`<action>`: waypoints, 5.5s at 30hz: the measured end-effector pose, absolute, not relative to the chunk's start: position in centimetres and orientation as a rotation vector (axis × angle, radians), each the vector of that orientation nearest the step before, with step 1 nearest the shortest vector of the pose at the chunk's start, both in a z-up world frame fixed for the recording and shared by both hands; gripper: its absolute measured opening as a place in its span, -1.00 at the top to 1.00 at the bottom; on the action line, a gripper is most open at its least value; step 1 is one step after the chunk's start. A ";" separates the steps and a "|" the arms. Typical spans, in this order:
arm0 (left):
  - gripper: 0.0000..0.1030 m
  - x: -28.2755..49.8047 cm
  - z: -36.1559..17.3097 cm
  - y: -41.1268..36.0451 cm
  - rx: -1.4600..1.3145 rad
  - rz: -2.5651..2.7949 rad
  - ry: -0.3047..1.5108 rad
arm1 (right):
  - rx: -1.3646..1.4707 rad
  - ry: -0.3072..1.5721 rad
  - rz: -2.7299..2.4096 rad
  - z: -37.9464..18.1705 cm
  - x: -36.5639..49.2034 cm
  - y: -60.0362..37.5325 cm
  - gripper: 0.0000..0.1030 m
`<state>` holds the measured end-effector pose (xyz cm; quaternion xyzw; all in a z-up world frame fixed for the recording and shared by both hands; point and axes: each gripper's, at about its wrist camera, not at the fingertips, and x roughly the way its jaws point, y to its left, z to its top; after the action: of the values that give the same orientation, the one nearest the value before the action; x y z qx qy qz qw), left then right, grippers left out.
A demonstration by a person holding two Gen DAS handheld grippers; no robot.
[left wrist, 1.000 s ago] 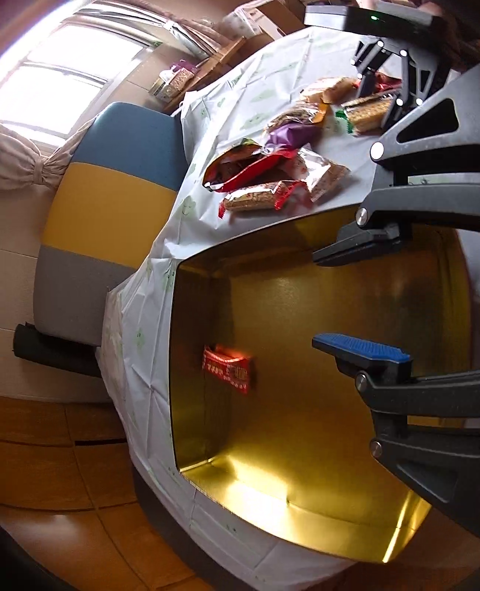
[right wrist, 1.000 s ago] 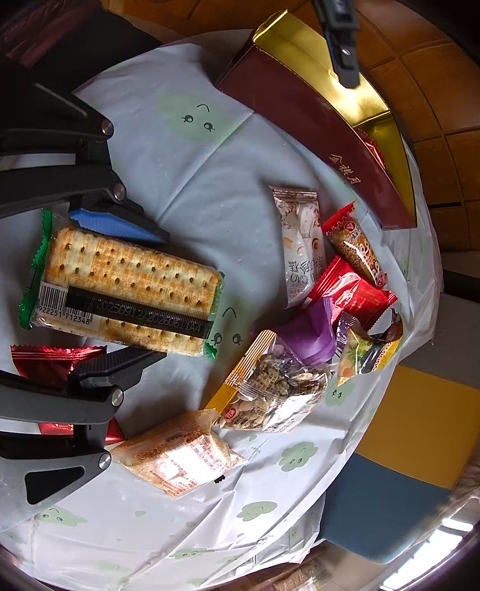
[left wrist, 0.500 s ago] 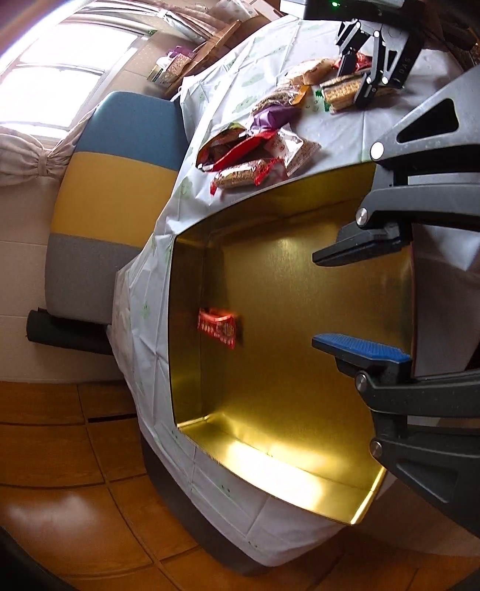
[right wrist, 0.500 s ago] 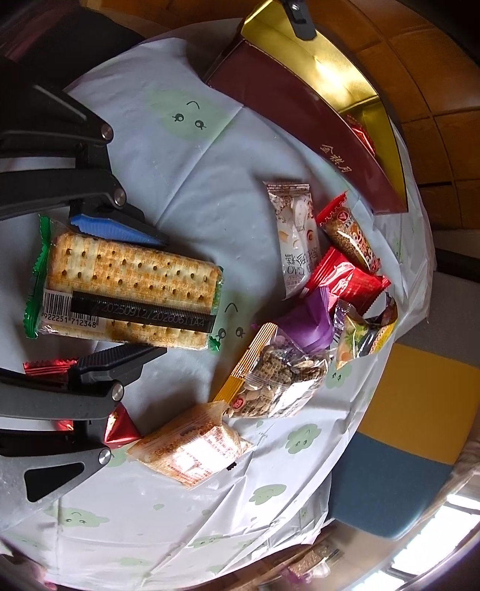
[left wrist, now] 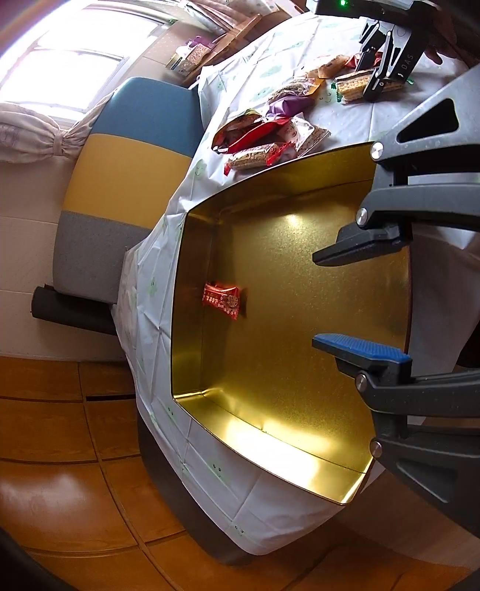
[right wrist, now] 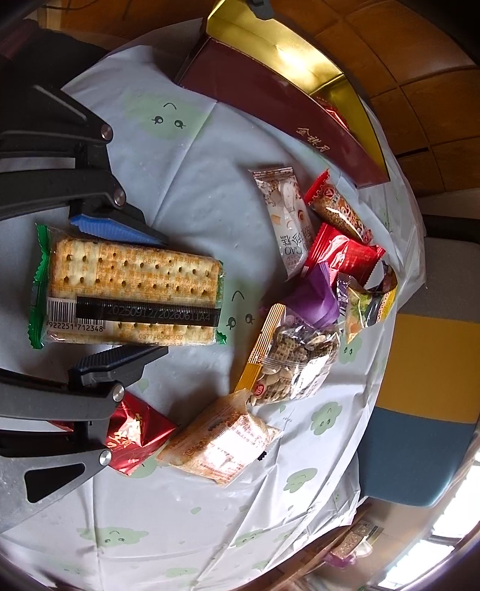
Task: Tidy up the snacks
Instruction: 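Carry the cracker pack into the gold tin and release it with the right gripper, then grasp the puffed-rice bar from the snack pile with the left gripper, then lift the puffed-rice bar with the left gripper while the right gripper grasps the pork-floss bag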
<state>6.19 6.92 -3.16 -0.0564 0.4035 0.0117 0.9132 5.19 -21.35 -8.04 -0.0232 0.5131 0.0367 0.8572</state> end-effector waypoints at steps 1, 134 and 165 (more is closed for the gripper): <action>0.26 6.2 -3.2 7.0 -0.116 0.026 0.830 | -0.055 1.076 0.069 -8.0 5.2 -21.2 0.02; 0.43 23.9 -7.6 -13.6 0.323 -0.310 1.135 | 0.270 0.871 -0.100 1.0 10.1 -38.3 -0.63; 0.38 5.0 -8.7 -15.0 0.282 -0.636 0.965 | 0.313 0.973 -0.193 -1.0 10.8 -40.3 -0.63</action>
<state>4.95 -14.99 -8.66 0.1327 0.4547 -0.2996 0.8282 10.80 -40.25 -0.96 0.1496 0.4648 -0.0921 0.8678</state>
